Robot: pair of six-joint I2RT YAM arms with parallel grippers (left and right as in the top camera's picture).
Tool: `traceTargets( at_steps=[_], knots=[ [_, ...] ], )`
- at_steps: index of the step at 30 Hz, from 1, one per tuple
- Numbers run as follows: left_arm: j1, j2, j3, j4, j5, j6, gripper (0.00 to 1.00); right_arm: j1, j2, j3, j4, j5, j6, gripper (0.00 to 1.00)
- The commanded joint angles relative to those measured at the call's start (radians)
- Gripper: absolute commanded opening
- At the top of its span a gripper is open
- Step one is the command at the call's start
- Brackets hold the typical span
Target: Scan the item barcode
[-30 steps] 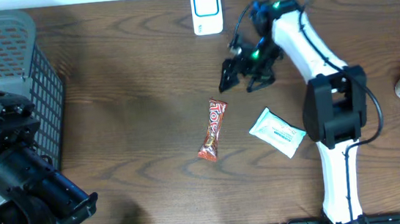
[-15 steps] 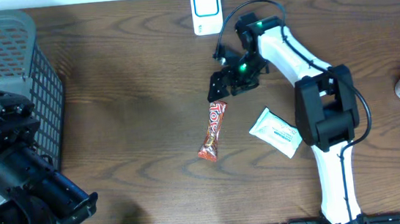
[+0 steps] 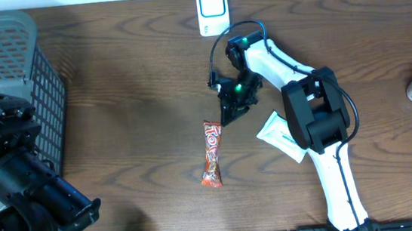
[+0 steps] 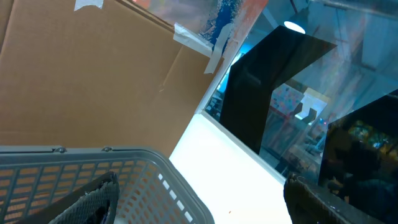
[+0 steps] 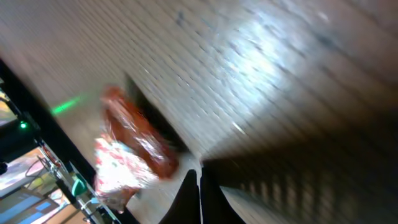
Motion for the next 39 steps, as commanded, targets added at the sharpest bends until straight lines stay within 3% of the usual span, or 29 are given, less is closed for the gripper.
traceTargets(
  at_steps=[1, 6, 7, 10, 12, 15, 18, 20, 23, 32, 39],
  knots=[
    [0.004, 0.001, -0.007, 0.003, -0.012, -0.008, 0.85, -0.029, 0.053, 0.013, -0.004, 0.132, -0.019, 0.01],
    [0.004, 0.001, -0.007, 0.003, -0.012, -0.008, 0.85, -0.051, 0.053, 0.094, -0.088, 0.063, -0.053, 0.01],
    [0.004, 0.001, -0.007, 0.003, -0.012, -0.008, 0.85, -0.051, 0.053, 0.113, -0.104, 0.062, -0.051, 0.06],
    [0.004, 0.001, -0.007, 0.002, -0.012, -0.008, 0.85, -0.051, 0.053, 0.139, -0.148, 0.066, -0.019, 0.60],
    [0.004, 0.001, -0.007, 0.000, -0.012, -0.008, 0.85, -0.047, 0.053, 0.148, -0.185, 0.066, 0.027, 0.70],
    [0.004, 0.001, -0.007, 0.000, -0.012, -0.008, 0.85, -0.034, 0.053, 0.149, -0.224, 0.064, 0.110, 0.69],
    [0.004, 0.001, -0.007, 0.000, -0.012, -0.008, 0.85, 0.014, 0.051, 0.149, -0.296, 0.062, 0.139, 0.54],
    [0.004, 0.001, -0.007, 0.000, -0.012, -0.008, 0.85, 0.041, 0.043, 0.149, -0.312, 0.066, 0.142, 0.53],
    [0.004, 0.001, -0.007, 0.000, -0.012, -0.008, 0.85, 0.087, 0.016, 0.149, -0.298, 0.128, 0.195, 0.54],
    [0.004, -0.016, -0.006, 0.008, -0.012, 0.010, 0.85, 0.253, -0.078, 0.149, -0.282, 0.553, 0.468, 0.63],
    [0.004, -0.079, -0.007, 0.008, -0.012, 0.015, 0.85, 0.343, -0.091, 0.148, -0.358, 0.583, 0.666, 0.64]
  ],
)
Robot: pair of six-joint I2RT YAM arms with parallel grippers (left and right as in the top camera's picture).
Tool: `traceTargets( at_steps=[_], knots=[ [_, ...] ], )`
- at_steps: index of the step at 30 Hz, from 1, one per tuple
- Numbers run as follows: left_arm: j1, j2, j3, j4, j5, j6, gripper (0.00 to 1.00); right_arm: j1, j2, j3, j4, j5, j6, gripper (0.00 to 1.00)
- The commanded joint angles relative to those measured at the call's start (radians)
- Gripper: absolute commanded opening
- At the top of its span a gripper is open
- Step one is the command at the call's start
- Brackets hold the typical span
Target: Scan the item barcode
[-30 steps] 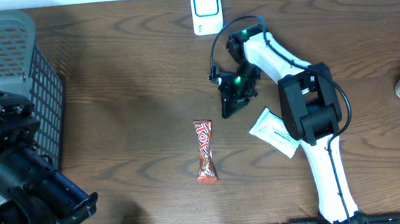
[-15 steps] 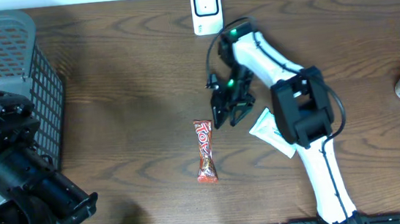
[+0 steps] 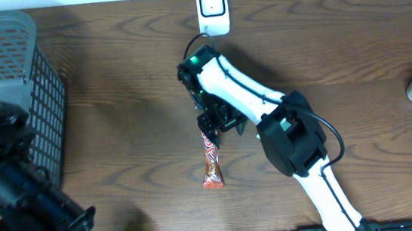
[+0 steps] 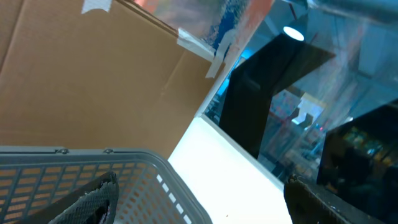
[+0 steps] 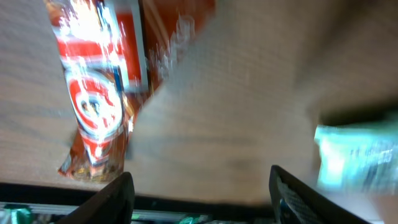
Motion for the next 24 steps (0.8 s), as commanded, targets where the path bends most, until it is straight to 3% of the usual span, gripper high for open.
traceTargets(
  at_steps=[1, 10, 13, 16, 24],
  knots=[
    [0.004, -0.051, -0.007, 0.007, -0.013, 0.013, 0.85, 0.045, -0.026, 0.005, -0.033, 0.050, 0.174, 0.64],
    [0.004, -0.143, -0.007, 0.006, -0.013, 0.014, 0.85, 0.207, -0.026, 0.005, -0.040, 0.009, 0.234, 0.66],
    [0.004, -0.163, -0.007, 0.006, -0.013, 0.014, 0.85, 0.262, -0.026, 0.005, -0.040, 0.052, 0.286, 0.88],
    [0.004, -0.172, -0.007, 0.006, -0.013, 0.014, 0.85, 0.312, -0.026, 0.004, -0.036, 0.140, 0.368, 0.96],
    [0.004, -0.174, -0.007, 0.006, -0.013, 0.014, 0.85, 0.378, -0.025, -0.036, -0.031, 0.305, 0.589, 0.87]
  ],
)
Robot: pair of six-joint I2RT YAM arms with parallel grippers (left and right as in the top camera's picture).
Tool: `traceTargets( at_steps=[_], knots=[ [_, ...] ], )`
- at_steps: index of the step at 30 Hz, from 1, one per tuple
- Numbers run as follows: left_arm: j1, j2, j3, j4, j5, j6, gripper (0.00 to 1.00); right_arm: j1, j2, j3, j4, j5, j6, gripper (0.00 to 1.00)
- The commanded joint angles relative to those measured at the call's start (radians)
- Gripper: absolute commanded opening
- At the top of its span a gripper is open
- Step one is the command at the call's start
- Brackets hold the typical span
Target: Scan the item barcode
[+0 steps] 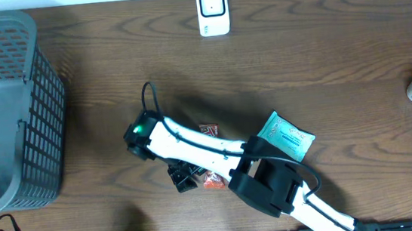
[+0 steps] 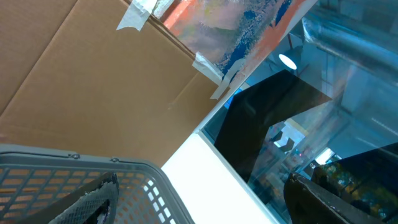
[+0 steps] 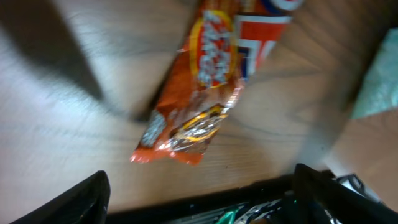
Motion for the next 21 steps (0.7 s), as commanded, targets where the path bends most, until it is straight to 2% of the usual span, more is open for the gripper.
traceTargets(
  at_steps=[1, 14, 21],
  knots=[
    [0.004, -0.009, -0.007, 0.004, -0.013, 0.013, 0.85, 0.011, -0.022, -0.035, 0.007, 0.114, 0.145, 0.86],
    [0.004, -0.009, -0.007, 0.005, -0.012, 0.013, 0.85, 0.027, -0.021, -0.143, 0.076, 0.105, 0.134, 0.80],
    [0.004, -0.009, -0.007, 0.005, -0.012, 0.013, 0.85, 0.027, -0.021, -0.204, 0.134, 0.105, 0.119, 0.60]
  ],
)
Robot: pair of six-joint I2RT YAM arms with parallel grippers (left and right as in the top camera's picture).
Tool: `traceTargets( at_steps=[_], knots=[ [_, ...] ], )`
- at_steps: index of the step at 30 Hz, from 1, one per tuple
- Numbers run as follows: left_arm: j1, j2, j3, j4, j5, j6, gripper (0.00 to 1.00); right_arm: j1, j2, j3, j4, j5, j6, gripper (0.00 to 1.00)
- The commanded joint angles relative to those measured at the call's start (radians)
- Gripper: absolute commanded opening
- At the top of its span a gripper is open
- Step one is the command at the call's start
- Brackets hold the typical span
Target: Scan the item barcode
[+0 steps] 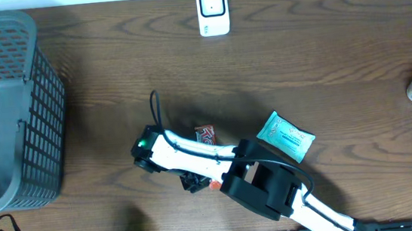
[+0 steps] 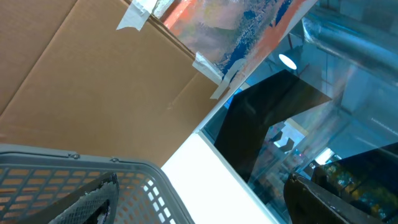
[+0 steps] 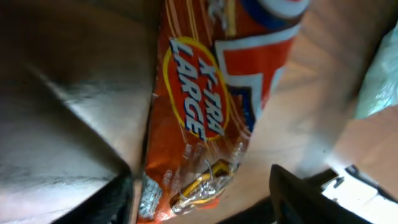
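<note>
The candy bar (image 3: 205,106), an orange-red wrapper marked "X-TRA LARGE", lies flat on the wooden table (image 1: 336,50). In the overhead view the right arm crosses it, so only its far end (image 1: 205,134) shows. My right gripper (image 3: 202,202) is open low over the bar, and the bar's crimped end lies between the two fingers (image 3: 118,199). The white scanner (image 1: 212,9) stands at the table's back edge. My left gripper (image 2: 199,208) is open and empty, pointing up past the basket rim.
A grey mesh basket (image 1: 6,82) fills the left side of the table. A teal packet (image 1: 286,136) lies just right of the right arm. A green-capped bottle stands at the right edge. Cardboard (image 2: 87,81) looms behind the basket.
My right gripper has come closer to the candy bar, whose end now lies between the open fingers. The bar, the packet and the left arm have not moved.
My right gripper was at the bar's far end, with a packet showing white beside it. Then the arm stood over the bar's top. Then it reached left across the bar, the packet showing teal and the left arm drawn back. Now it hangs low over the bar's end.
</note>
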Motion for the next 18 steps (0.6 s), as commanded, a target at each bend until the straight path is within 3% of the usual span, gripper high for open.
traceTargets(
  at_steps=[1, 5, 7, 12, 15, 18],
  knots=[
    [0.004, -0.009, -0.007, 0.005, -0.012, 0.013, 0.85, 0.004, -0.021, -0.046, 0.021, 0.017, 0.002, 0.56],
    [0.004, -0.009, -0.007, 0.005, -0.012, 0.013, 0.85, 0.004, -0.021, -0.058, 0.024, 0.018, 0.002, 0.12],
    [0.004, -0.009, -0.007, 0.005, -0.012, 0.013, 0.85, 0.004, -0.021, -0.052, 0.021, 0.018, 0.000, 0.01],
    [0.004, -0.009, -0.007, 0.005, -0.012, 0.013, 0.85, 0.002, -0.024, 0.000, -0.027, 0.017, -0.082, 0.01],
    [0.004, -0.009, -0.007, 0.005, -0.012, 0.013, 0.85, -0.006, -0.035, 0.074, -0.064, -0.031, -0.227, 0.01],
    [0.004, -0.009, -0.007, 0.005, -0.012, 0.013, 0.85, -0.023, -0.053, 0.155, -0.068, -0.199, -0.441, 0.01]
  ],
)
